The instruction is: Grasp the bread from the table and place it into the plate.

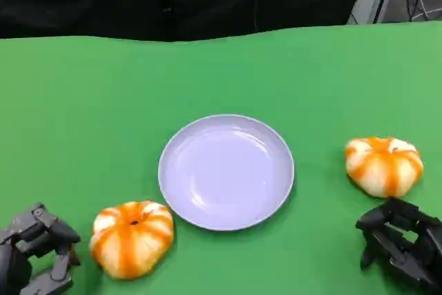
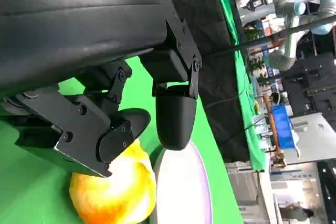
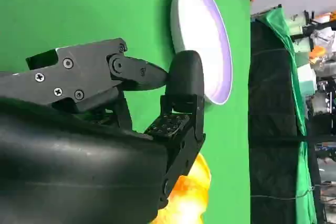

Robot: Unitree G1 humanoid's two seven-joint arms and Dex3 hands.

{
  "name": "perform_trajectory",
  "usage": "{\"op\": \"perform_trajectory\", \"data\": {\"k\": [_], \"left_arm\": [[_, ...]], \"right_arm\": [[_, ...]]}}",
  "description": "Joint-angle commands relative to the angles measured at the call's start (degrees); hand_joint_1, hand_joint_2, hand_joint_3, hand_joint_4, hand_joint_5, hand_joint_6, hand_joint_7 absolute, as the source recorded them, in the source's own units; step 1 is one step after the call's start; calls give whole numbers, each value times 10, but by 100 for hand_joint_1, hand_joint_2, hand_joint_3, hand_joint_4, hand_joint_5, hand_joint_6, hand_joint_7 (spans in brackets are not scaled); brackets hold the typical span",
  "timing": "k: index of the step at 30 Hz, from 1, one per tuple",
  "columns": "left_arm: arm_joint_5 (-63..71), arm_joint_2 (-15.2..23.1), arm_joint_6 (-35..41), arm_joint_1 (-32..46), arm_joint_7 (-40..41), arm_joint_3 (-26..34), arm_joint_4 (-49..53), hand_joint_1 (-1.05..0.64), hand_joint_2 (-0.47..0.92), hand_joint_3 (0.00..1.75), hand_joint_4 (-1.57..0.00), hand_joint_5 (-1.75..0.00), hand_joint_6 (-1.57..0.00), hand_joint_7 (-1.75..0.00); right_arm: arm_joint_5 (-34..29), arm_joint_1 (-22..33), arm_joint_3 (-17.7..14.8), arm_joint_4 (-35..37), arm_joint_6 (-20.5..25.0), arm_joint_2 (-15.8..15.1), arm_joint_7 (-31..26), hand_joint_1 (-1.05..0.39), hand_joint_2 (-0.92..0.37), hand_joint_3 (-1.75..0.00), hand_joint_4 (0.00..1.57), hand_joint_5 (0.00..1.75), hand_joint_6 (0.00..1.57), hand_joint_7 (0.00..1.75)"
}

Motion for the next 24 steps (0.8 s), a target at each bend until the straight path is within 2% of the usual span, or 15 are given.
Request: {"op": "perform_trajectory", "data": {"k": [1, 15, 17, 20, 21, 23, 24], "left_arm": [[-1, 11, -5, 1, 3, 2, -2, 1, 60, 109, -86, -162, -83, -141], [5, 8, -8, 3, 12, 4, -4, 1, 62, 106, -86, -162, -84, -138], [4, 6, -11, 1, 17, 7, -2, 2, 63, 102, -90, -144, -90, -121], [3, 2, -15, 2, 28, 11, -5, 3, 68, 95, -92, -127, -95, -102], [5, 1, -14, 3, 35, 12, -6, 2, 73, 86, -92, -115, -98, -88], [-7, -3, -8, 3, 31, 13, -10, -1, 81, 72, -91, -103, -100, -72], [-20, -6, -3, 3, 22, 14, -13, -3, 87, 58, -91, -93, -103, -58]], "right_arm": [[6, 2, -4, -4, 6, -6, 1, -23, -92, -50, 59, 174, 70, 117], [6, 3, -5, -1, 1, -6, 4, -24, -92, -49, 60, 173, 70, 117], [3, 3, -4, -1, -1, -7, 1, -25, -92, -49, 60, 174, 70, 117], [5, 4, -5, -3, 0, -7, 4, -25, -92, -49, 60, 174, 70, 118], [6, 4, -5, -3, 0, -7, 6, -24, -92, -49, 60, 174, 70, 118], [6, 4, -5, -3, 0, -7, 6, -24, -92, -50, 60, 174, 69, 118], [5, 4, -4, -3, 0, -8, 7, -24, -92, -50, 59, 174, 69, 118]]}}
